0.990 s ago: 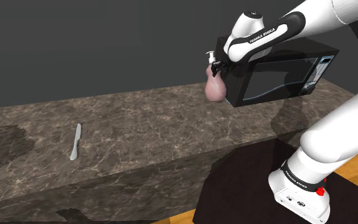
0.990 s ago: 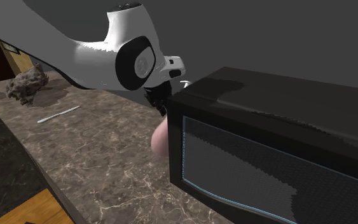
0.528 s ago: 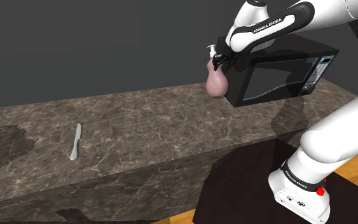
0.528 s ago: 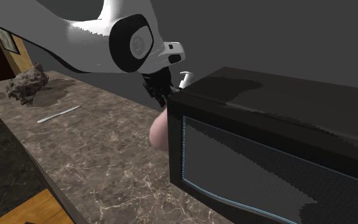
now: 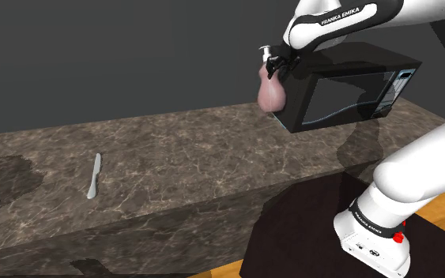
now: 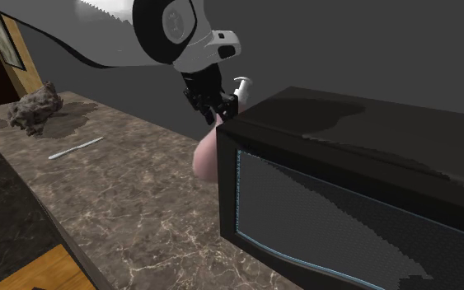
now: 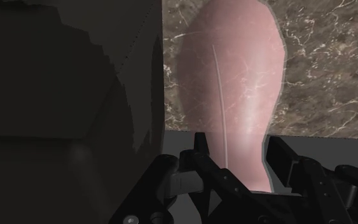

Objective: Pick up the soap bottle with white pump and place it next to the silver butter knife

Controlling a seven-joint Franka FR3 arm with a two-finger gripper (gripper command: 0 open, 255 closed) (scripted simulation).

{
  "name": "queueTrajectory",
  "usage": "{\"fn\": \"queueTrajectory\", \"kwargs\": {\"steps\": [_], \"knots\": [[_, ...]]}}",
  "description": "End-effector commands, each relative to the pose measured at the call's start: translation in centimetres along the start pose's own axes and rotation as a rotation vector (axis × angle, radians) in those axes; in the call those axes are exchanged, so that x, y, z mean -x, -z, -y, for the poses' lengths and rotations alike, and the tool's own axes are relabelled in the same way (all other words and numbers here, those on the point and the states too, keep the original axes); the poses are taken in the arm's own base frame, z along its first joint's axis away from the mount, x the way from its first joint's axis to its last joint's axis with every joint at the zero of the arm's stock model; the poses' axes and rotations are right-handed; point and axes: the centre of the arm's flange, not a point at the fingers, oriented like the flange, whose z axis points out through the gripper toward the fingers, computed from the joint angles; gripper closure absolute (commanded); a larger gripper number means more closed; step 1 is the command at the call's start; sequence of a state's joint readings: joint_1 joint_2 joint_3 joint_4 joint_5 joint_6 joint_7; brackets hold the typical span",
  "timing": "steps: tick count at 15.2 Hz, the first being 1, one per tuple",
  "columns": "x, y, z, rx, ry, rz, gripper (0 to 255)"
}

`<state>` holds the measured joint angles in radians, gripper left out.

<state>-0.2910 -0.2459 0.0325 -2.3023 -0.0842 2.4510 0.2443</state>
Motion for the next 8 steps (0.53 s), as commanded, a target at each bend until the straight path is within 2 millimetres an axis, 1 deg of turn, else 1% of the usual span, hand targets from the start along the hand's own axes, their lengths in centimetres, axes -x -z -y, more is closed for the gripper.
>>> {"fn": "queueTrajectory", "kwargs": {"steps": [1,8], "knots": [[-0.5,1.1,0.1,0.0,0.0,-0.001,255],[-2.0,4.5,0.1,0.0,0.0,-0.001,255]]}}
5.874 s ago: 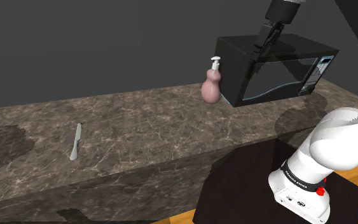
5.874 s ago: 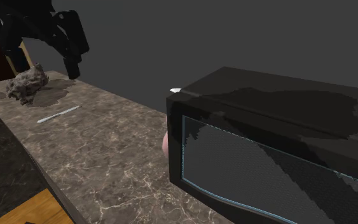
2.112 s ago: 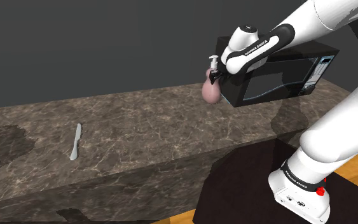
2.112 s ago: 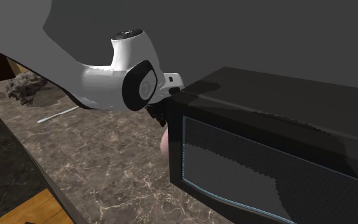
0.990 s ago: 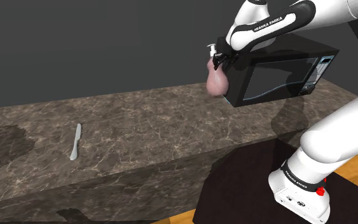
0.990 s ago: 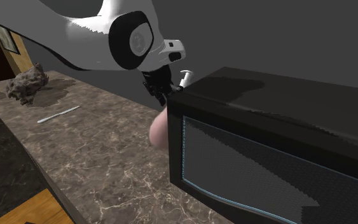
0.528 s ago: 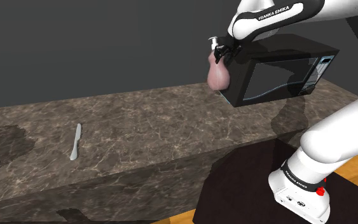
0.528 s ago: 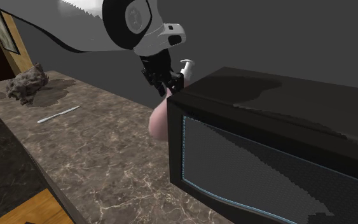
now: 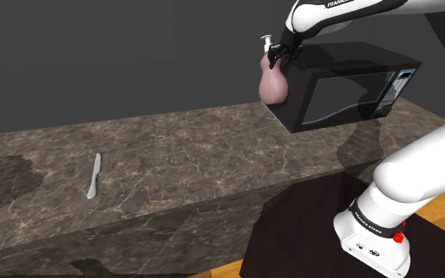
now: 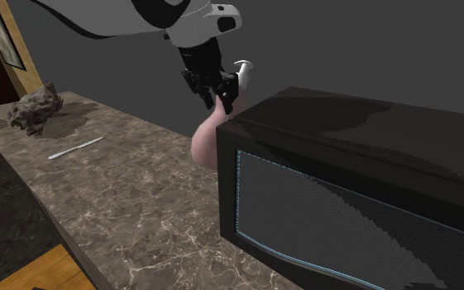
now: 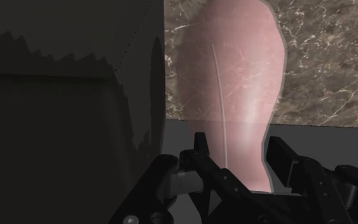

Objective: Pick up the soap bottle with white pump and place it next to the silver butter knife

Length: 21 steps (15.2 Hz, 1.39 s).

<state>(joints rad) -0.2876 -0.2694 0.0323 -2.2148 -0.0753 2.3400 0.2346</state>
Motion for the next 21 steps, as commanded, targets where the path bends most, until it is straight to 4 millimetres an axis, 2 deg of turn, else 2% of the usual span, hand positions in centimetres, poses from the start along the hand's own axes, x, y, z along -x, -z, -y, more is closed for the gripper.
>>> {"fn": "queueTrajectory", "kwargs": {"steps": [1,21], "knots": [[-0.4,1.1,0.0,0.0,0.0,-0.001,255],[-4.5,10.8,0.1,0.0,0.0,-0.001,255]]}}
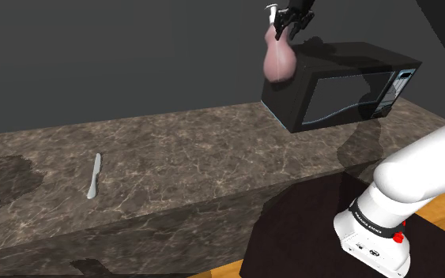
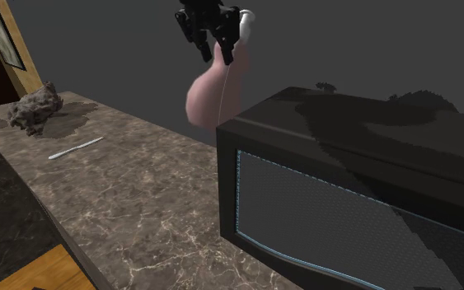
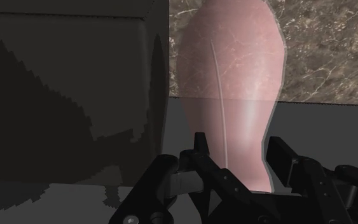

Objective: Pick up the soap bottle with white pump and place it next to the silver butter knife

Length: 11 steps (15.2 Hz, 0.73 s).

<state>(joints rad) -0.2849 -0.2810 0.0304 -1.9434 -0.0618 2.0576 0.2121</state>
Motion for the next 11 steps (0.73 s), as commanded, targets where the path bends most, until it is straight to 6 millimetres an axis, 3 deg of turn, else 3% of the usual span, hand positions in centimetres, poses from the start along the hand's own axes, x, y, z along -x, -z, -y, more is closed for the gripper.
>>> {"fn": "queueTrajectory", "kwargs": {"steps": [1,11], "knots": [[-0.5,1.1,0.1,0.0,0.0,-0.001,255],[-2.5,5.9,0.2,0.0,0.0,-0.001,255]]}}
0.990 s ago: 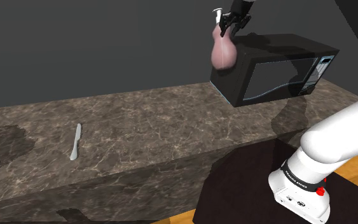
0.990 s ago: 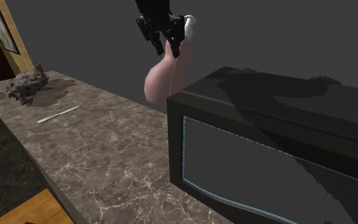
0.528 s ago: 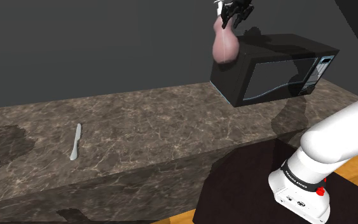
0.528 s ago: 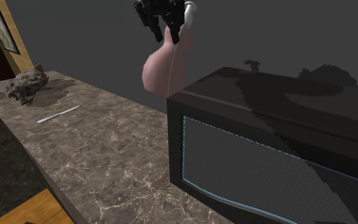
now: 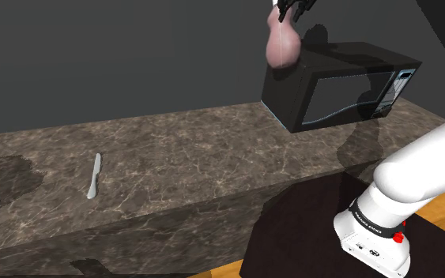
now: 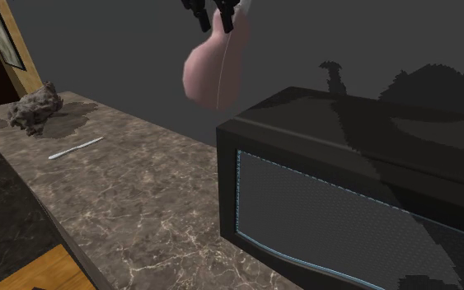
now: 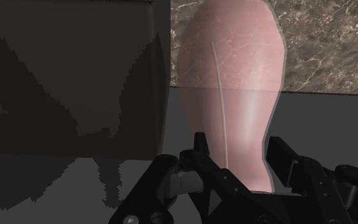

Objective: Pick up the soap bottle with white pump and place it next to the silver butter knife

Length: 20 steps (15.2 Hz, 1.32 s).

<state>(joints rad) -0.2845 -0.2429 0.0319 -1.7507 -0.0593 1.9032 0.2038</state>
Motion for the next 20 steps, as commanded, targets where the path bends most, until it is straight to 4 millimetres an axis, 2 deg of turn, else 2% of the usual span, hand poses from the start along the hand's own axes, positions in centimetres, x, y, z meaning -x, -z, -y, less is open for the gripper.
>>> {"fn": "queueTrajectory", "kwargs": {"steps": [1,2,20], "knots": [[-0.4,1.0,0.0,0.0,0.0,-0.001,255],[-0.6,1.4,0.1,0.0,0.0,-0.001,255],[6.8,-7.7,20.7,0.0,0.0,-0.001,255]]}}
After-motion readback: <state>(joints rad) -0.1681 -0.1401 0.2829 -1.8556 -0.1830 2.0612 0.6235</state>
